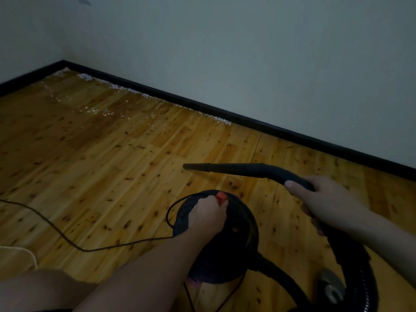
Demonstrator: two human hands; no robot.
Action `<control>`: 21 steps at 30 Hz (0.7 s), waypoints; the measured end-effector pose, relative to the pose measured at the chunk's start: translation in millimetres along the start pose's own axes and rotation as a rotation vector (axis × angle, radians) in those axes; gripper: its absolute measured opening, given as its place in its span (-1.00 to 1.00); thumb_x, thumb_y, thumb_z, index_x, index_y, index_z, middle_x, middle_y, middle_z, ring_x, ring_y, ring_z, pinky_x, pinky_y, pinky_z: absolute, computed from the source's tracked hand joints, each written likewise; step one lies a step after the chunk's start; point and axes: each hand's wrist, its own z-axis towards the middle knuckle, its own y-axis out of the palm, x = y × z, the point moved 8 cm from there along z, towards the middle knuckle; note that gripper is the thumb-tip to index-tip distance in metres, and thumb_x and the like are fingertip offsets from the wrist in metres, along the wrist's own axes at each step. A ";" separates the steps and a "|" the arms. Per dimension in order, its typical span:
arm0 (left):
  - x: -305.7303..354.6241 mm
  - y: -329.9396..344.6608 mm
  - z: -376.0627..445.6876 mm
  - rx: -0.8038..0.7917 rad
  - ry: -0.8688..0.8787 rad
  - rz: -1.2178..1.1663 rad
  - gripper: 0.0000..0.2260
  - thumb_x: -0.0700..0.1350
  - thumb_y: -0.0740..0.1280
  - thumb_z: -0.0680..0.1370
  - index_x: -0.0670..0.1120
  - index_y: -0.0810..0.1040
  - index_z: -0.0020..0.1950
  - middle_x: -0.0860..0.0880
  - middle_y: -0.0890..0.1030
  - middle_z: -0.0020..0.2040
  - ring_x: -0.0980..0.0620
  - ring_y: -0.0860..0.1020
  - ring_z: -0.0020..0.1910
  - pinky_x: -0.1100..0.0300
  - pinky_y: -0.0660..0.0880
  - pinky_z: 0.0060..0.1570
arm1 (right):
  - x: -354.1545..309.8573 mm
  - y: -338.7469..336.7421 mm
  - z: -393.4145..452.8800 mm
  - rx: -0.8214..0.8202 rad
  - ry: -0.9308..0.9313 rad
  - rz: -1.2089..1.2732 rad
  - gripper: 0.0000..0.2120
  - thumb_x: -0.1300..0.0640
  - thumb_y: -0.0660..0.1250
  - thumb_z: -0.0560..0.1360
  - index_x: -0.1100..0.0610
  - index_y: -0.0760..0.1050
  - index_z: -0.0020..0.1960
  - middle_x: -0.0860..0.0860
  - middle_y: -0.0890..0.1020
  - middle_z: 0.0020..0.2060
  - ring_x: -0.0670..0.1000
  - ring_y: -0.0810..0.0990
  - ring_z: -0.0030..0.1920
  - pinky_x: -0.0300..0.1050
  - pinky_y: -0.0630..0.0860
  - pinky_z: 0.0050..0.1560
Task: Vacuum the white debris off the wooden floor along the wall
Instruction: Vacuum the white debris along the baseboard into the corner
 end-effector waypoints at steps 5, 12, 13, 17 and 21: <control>3.3 -7.7 15.5 0.005 0.033 0.104 -0.61 0.20 0.18 0.69 -0.05 0.48 -0.16 -0.03 0.59 -0.21 -0.04 0.59 -0.26 0.09 0.47 -0.35 | 30.3 17.0 6.3 0.050 0.102 0.176 -0.62 -0.13 0.30 0.65 0.22 0.56 0.01 0.07 0.51 -0.47 0.05 0.50 -0.55 -0.04 0.55 -0.42; -6.2 -32.3 62.3 0.029 0.069 0.171 -0.63 0.21 0.18 0.69 -0.05 0.46 -0.11 -0.06 0.58 -0.16 -0.08 0.58 -0.21 0.04 0.51 -0.28 | 47.8 48.3 35.2 0.084 0.249 0.476 -0.53 -0.10 0.37 0.64 0.35 0.58 -0.06 0.14 0.48 -0.44 0.11 0.48 -0.52 -0.03 0.50 -0.41; -8.1 -34.2 70.3 0.032 0.064 0.174 -0.63 0.21 0.18 0.69 -0.06 0.46 -0.09 -0.05 0.57 -0.15 -0.08 0.58 -0.20 0.04 0.50 -0.27 | 44.5 52.2 41.6 0.078 0.248 0.510 -0.55 -0.09 0.37 0.64 0.32 0.56 -0.11 0.15 0.48 -0.44 0.10 0.47 -0.53 -0.05 0.48 -0.43; -6.3 -32.4 100.5 0.010 0.057 0.174 -0.62 0.22 0.19 0.69 -0.07 0.50 -0.04 -0.05 0.58 -0.11 -0.09 0.59 -0.14 0.04 0.47 -0.23 | 31.0 65.3 71.1 0.060 0.239 0.572 -0.59 -0.05 0.41 0.62 0.28 0.55 -0.19 0.14 0.50 -0.48 0.11 0.50 -0.52 -0.02 0.50 -0.38; -3.9 -32.9 125.8 0.009 0.057 0.191 -0.61 0.24 0.19 0.68 -0.07 0.54 0.01 -0.06 0.59 -0.09 -0.11 0.60 -0.11 0.01 0.54 -0.17 | 15.6 77.2 102.1 -0.032 0.281 0.731 -0.72 0.10 0.45 0.59 0.25 0.53 -0.19 0.16 0.49 -0.40 0.11 0.47 -0.49 -0.03 0.46 -0.39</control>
